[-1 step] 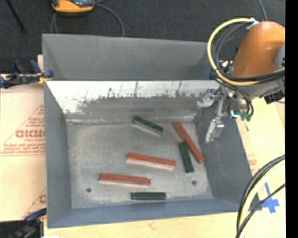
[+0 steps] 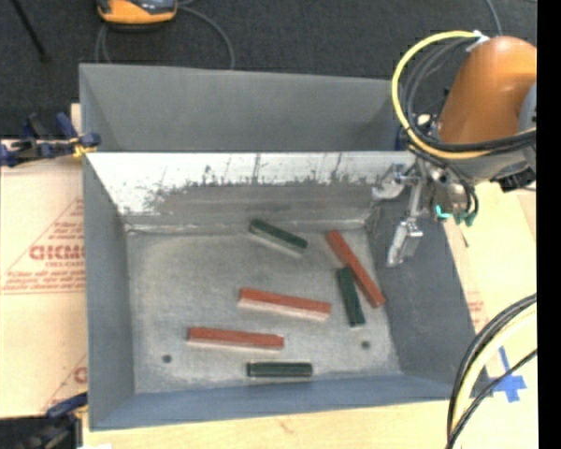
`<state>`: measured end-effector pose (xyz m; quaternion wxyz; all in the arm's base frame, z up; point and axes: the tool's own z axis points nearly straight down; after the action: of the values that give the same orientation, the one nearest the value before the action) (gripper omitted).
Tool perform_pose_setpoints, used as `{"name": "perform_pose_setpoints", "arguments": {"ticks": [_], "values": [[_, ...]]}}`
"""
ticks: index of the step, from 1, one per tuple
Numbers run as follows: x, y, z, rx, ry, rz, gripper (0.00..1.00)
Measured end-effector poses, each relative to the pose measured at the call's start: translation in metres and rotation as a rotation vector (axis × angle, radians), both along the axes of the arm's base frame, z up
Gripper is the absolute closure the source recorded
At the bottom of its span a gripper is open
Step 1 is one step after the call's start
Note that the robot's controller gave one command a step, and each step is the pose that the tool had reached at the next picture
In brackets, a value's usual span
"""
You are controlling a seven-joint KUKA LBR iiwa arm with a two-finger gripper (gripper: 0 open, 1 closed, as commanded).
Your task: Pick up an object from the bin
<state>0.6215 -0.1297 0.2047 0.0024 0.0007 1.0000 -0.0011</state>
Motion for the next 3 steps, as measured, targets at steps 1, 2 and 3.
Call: {"name": "perform_pose_setpoints", "arguments": {"ticks": [1, 2, 3], "values": [[-0.011, 0.013, -0.045, -0.001, -0.005, 0.061, 0.0], [-0.028, 0.042, -0.08, 0.0, 0.003, 0.265, 0.0], [-0.041, 0.045, -0.105, 0.001, 0.0, 0.472, 0.0]]}}
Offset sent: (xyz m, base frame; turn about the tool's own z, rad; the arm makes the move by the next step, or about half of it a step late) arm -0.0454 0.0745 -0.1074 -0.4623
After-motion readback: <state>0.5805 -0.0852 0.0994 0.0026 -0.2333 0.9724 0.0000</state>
